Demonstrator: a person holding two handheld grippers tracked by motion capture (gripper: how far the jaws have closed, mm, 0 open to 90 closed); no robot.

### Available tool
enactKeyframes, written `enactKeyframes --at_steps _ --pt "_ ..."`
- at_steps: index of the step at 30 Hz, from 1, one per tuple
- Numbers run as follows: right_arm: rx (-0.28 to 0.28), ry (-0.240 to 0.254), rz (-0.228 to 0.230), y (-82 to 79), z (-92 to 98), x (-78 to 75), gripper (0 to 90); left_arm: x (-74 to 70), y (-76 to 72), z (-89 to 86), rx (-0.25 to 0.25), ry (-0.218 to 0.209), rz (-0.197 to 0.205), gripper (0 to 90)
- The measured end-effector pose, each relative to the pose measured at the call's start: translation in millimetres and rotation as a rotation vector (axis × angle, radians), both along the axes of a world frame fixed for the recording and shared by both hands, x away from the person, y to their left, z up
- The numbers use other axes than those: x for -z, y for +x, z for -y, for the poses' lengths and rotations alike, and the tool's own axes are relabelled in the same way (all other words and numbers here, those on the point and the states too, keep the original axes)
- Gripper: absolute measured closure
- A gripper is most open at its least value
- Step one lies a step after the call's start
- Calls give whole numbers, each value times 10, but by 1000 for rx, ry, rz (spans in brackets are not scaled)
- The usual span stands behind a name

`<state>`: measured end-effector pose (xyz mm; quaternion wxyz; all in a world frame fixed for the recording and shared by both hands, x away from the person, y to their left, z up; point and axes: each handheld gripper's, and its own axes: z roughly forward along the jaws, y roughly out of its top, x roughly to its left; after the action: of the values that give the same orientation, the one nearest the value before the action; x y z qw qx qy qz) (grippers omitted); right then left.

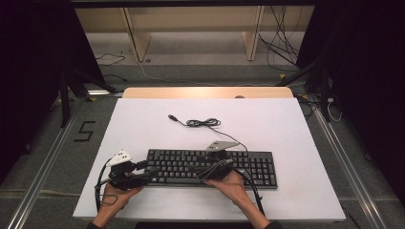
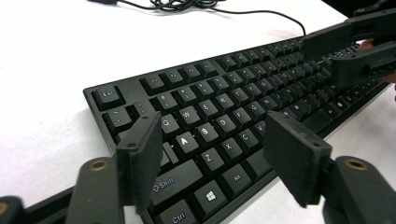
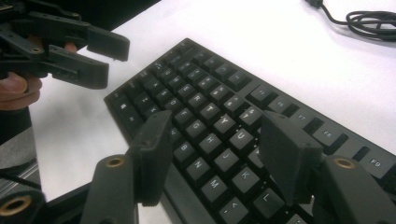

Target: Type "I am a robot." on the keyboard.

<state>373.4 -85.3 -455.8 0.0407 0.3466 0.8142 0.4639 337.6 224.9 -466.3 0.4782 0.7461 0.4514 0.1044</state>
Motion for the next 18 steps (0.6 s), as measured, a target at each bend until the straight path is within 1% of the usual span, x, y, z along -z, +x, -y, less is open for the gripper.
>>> enactKeyframes --at_steps 7,9,12,18 --pt "-21 -5 7 -59 -18 -12 519 -9 -3 -3 1 -2 12 321" --pt "-25 -8 6 -78 -30 -10 544 -13 -8 -2 -1 -9 16 317" --pt "-35 -17 9 -103 -46 1 589 -18 -11 -6 -1 -10 22 314" --pt "-45 -31 8 -139 -66 34 709 -26 -16 -12 -7 -18 30 310"
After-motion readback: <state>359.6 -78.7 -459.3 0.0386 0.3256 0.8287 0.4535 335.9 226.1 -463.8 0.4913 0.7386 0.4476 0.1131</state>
